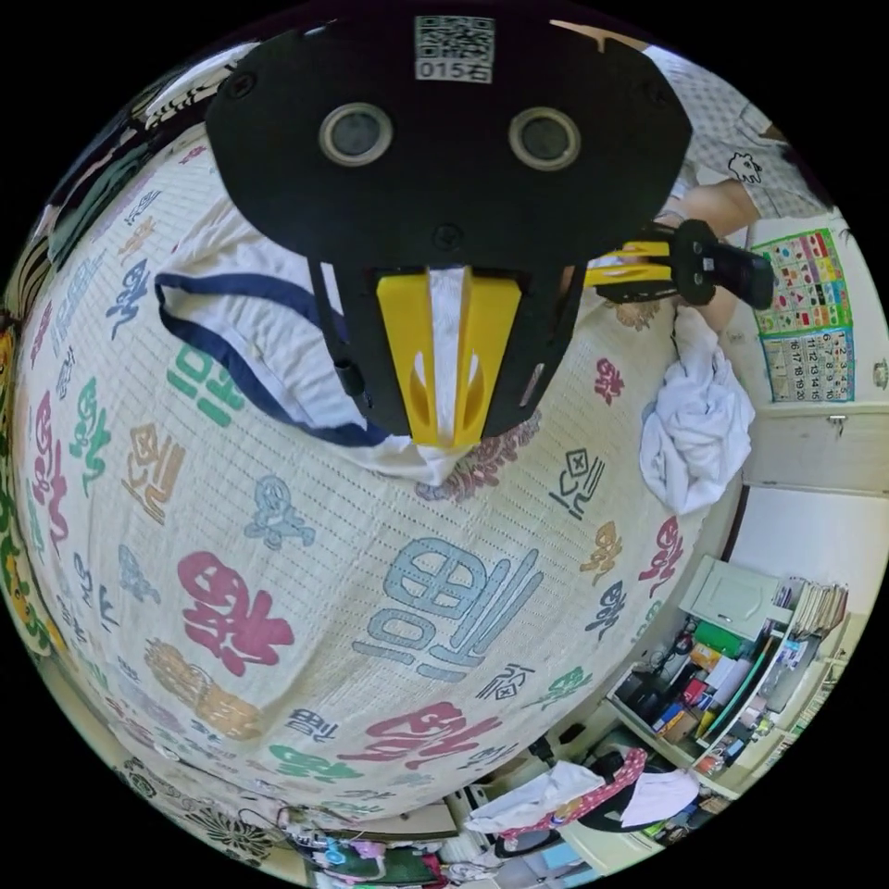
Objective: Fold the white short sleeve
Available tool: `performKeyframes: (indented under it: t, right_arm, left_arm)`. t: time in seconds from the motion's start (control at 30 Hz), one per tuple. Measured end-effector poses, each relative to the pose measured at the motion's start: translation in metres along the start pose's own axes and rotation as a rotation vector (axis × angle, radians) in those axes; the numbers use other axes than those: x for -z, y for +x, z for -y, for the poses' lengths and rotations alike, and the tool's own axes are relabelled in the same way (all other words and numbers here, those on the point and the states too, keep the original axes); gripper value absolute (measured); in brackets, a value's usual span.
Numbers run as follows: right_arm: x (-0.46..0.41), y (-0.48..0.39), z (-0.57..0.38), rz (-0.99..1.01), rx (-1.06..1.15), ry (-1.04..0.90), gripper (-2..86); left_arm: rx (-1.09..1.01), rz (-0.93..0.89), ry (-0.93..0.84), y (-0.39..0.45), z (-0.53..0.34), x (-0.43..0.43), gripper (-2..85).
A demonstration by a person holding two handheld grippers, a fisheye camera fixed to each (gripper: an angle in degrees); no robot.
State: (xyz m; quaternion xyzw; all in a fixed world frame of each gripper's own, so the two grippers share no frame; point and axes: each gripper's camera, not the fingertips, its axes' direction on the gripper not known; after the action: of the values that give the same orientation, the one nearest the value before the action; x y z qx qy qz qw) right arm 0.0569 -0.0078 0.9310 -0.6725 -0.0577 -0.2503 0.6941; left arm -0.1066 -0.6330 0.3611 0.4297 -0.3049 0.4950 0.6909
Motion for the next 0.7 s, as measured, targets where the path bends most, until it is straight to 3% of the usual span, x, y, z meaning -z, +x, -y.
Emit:
performKeyframes:
  t: [0.13, 0.3, 0.53, 0.7]
  right_arm:
    - [-0.003, -0.003, 0.010, -0.133, 0.010, -0.060, -0.8]
    - [0.015, 0.006, -0.001, -0.131, 0.018, -0.030, -1.0]
    - [0.102, 0.066, -0.074, -0.110, 0.046, 0.113, 0.9]
    - [0.131, 0.130, -0.138, -0.220, -0.008, 0.113, 4.9]
  left_arm:
    - [0.057, -0.006, -0.084, -0.023, -0.002, -0.036, -0.1]
    - [0.039, 0.036, -0.155, -0.029, 0.004, -0.062, 0.4]
    - [-0.010, -0.027, -0.046, -0.040, 0.009, -0.052, 5.6]
    - [-0.070, 0.173, -0.104, -0.049, 0.046, -0.071, 7.9]
